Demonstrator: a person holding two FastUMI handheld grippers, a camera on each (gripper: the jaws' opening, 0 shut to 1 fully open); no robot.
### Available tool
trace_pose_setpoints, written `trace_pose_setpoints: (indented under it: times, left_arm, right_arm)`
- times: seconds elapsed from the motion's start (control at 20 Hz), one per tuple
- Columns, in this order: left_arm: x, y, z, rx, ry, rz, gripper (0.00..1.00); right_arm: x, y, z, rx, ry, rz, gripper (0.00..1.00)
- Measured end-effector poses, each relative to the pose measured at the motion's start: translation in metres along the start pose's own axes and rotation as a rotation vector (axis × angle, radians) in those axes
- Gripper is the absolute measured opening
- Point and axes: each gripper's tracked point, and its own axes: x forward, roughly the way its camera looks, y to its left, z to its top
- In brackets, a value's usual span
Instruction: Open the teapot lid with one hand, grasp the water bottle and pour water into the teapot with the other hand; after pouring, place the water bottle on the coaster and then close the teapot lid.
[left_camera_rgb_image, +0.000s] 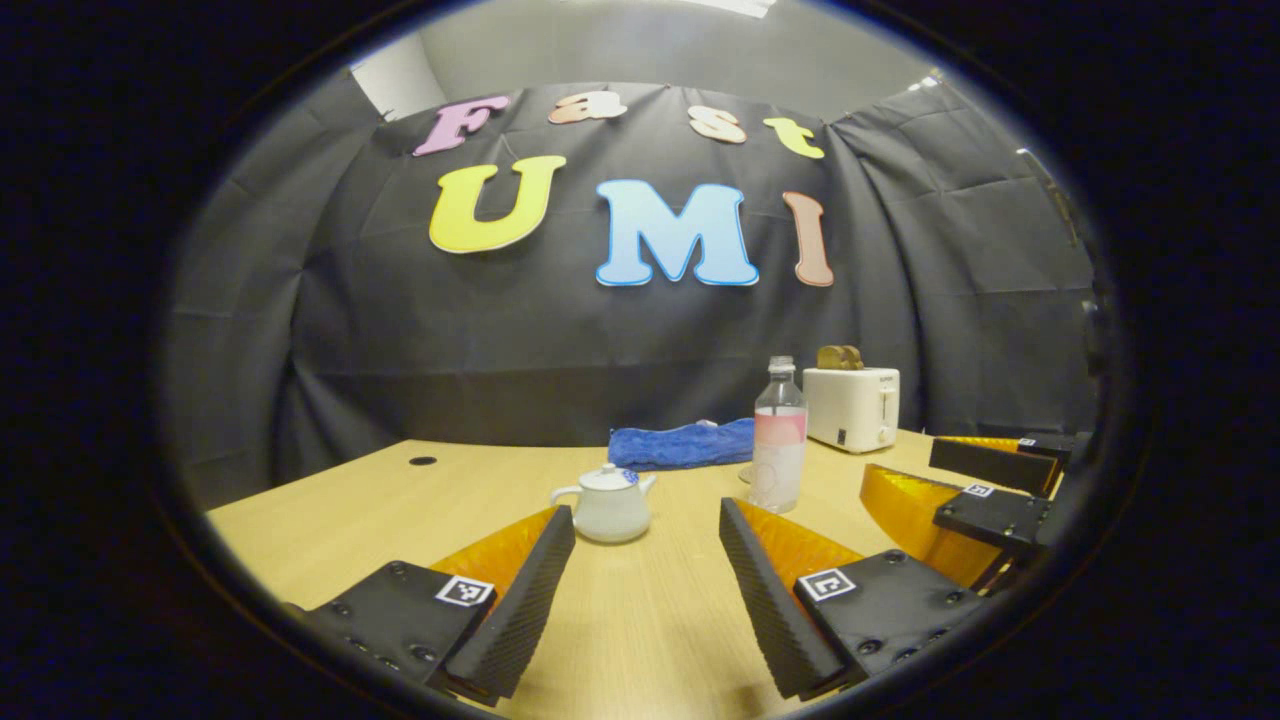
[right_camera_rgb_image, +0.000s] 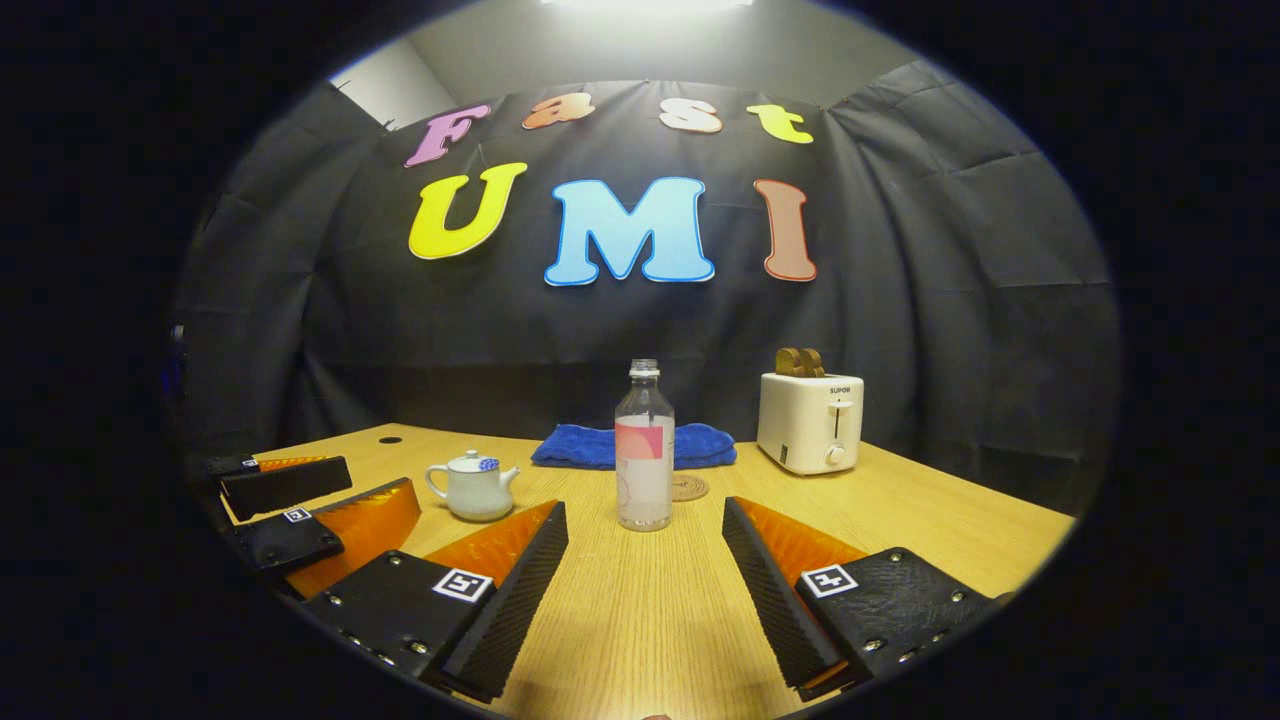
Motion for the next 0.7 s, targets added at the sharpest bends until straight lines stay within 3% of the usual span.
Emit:
trace_pose_setpoints:
  times: [0.5,0.7]
  left_arm:
    - [0.062,0.002,0.034,0.057,-0.059,-0.109,0.99]
    - [0.089,0.008,0.034,0.001,-0.040,-0.117,0.99]
  right_arm:
    - [0.058,0.015,0.033,0.017,-0.012,0.009,0.96]
    - [0.085,0.013,0.032,0.005,0.013,-0.020,0.96]
